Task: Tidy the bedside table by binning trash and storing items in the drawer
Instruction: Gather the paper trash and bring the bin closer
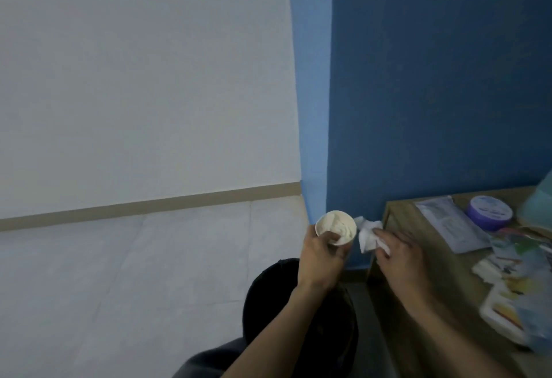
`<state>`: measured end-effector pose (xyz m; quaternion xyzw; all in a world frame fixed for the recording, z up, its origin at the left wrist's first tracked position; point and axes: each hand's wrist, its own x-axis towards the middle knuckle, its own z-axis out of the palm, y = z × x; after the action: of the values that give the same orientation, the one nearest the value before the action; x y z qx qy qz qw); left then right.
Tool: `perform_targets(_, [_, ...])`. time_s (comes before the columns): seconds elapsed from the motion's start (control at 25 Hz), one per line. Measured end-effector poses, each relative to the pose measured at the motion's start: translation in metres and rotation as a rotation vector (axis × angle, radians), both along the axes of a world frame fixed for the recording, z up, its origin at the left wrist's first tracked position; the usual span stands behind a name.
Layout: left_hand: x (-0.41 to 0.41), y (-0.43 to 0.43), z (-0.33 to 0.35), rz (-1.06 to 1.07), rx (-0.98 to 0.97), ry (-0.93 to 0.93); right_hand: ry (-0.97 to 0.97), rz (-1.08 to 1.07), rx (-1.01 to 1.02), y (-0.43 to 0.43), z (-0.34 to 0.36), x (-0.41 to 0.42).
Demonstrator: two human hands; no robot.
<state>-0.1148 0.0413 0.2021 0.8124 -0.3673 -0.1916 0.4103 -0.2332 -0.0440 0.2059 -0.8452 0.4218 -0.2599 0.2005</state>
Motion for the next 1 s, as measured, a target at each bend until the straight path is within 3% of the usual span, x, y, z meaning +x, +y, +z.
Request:
perform_targets(0.32, [0.043, 0.100, -0.087, 0.127, 0.267, 0.166, 0.187, 0.216, 0.166, 0.073, -0.091, 0.074])
perform_targets(0.52, [0.052, 0.124, -0.139, 0.127, 0.403, 0.205, 0.274, 0.240, 0.252, 0.095, -0.159, 0.090])
perform_targets(0.68, [0.053, 0.125, -0.160, 0.100, 0.462, 0.268, 0.392, 0.276, 0.381, 0.094, -0.181, 0.093])
perform_targets(0.84, [0.052, 0.116, -0.156, 0.038, 0.528, 0.203, 0.609, 0.308, 0.452, 0.087, -0.179, 0.087])
perform_targets(0.92, [0.047, 0.099, -0.145, 0.041, 0.433, 0.200, 0.536, 0.259, 0.438, 0.081, -0.161, 0.078])
perform_targets(1.0, [0.037, 0.072, -0.127, 0.014, 0.292, 0.188, 0.287, 0.176, 0.366, 0.066, -0.132, 0.061])
